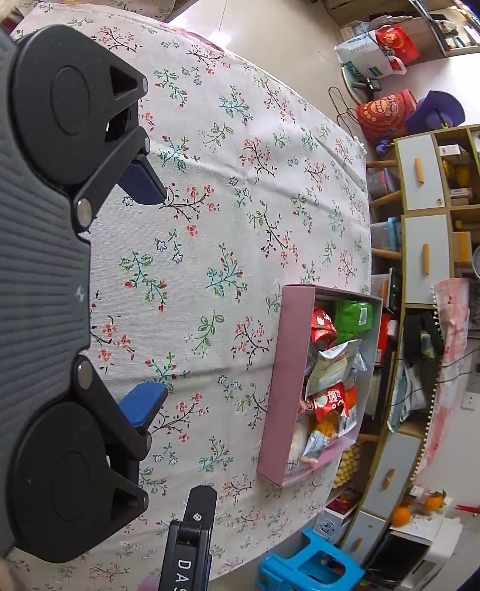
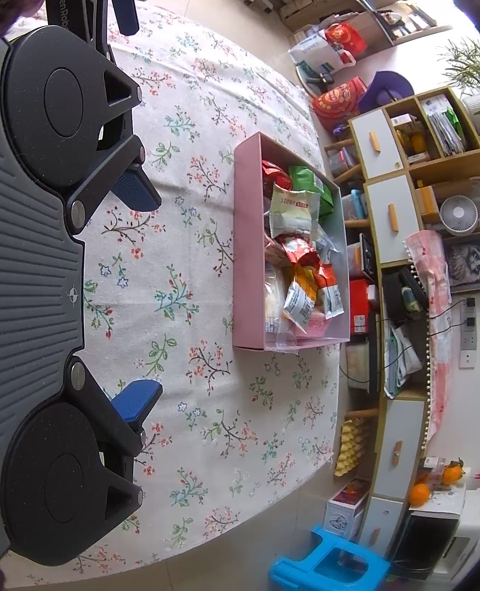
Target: Organize snacks
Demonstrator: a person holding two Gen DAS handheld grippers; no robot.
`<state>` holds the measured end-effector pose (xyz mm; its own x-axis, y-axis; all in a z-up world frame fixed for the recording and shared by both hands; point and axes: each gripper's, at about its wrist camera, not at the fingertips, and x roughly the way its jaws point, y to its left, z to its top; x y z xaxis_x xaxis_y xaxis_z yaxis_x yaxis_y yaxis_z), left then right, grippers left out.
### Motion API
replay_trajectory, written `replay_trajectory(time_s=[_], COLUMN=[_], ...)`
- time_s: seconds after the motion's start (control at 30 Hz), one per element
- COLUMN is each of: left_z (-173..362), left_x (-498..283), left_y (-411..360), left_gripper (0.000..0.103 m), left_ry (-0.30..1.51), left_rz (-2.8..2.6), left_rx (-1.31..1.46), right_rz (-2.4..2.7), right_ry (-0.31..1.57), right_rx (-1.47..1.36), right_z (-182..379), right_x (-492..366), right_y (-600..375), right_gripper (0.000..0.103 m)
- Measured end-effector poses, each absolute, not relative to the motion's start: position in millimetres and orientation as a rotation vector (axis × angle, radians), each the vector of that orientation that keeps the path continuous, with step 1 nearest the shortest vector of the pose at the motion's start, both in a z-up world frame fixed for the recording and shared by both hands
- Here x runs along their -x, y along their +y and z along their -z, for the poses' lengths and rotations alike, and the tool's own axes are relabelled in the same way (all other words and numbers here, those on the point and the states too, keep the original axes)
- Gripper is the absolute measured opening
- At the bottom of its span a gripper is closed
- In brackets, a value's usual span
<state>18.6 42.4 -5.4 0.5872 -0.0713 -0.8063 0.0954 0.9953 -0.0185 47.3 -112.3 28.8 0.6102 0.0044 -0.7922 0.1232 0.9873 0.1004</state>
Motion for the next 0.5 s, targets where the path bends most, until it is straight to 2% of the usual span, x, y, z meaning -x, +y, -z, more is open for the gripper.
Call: replay_trajectory(time_s=[0.5], left_z=[3.3], left_x=[-17.7], left_y=[38.2], left_gripper=[0.103], left_ry=[0.932], left_rz=[0.090], left_rx=[-0.033], right_rz=[0.058], right_ry=[0.920], right_rx=[-0.150], right_z=[-27.9], right_x=[-45.9], right_y=[-110.0], right_gripper=[0.099])
